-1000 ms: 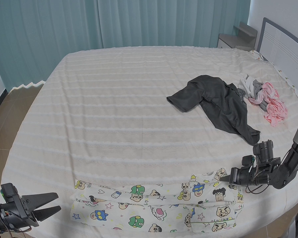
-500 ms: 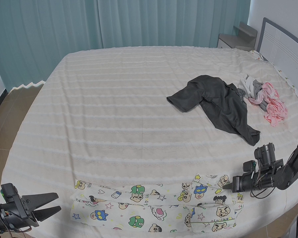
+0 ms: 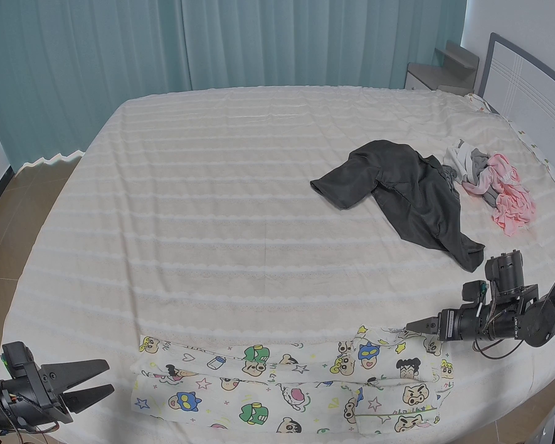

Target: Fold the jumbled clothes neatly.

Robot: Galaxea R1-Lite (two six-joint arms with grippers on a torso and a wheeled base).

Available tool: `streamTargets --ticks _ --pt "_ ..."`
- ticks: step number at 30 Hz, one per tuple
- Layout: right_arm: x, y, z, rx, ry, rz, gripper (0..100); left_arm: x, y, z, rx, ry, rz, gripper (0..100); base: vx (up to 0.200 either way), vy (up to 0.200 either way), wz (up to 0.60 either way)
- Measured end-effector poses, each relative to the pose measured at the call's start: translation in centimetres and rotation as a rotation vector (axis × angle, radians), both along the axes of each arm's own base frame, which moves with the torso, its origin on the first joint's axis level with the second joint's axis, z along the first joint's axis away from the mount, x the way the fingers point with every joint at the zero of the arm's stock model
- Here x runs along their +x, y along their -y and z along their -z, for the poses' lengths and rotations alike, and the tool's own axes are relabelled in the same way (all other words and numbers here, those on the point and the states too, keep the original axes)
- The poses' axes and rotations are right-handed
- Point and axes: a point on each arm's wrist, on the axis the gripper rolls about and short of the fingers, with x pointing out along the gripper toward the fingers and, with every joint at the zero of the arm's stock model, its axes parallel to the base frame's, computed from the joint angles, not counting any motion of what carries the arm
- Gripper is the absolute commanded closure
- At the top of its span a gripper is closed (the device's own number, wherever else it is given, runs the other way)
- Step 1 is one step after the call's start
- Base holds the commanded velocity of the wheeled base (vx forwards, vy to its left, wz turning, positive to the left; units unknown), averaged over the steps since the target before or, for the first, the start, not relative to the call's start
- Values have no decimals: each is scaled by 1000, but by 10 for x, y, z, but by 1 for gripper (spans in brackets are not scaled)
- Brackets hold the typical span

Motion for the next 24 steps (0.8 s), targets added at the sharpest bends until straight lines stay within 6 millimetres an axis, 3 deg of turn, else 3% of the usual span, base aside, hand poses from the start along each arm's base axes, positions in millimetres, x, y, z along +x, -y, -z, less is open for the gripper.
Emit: streamTargets --ticks 5,11,16,23,24 --pt "8 -24 -22 -50 60 -26 0 0 0 0 0 -5 0 0 0 0 0" --pt "19 -60 -32 -91 55 -99 0 1 0 1 -1 -16 2 0 0 0 0" --pt "32 -88 -18 -165 0 -138 0 1 0 2 -2 -21 2 0 0 0 0" --pt "41 -116 18 -278 -81 -167 0 1 0 3 -3 -34 9 0 0 0 0" --pt "41 -118 24 -293 -92 -173 100 1 1 3 -3 -36 12 0 0 0 0"
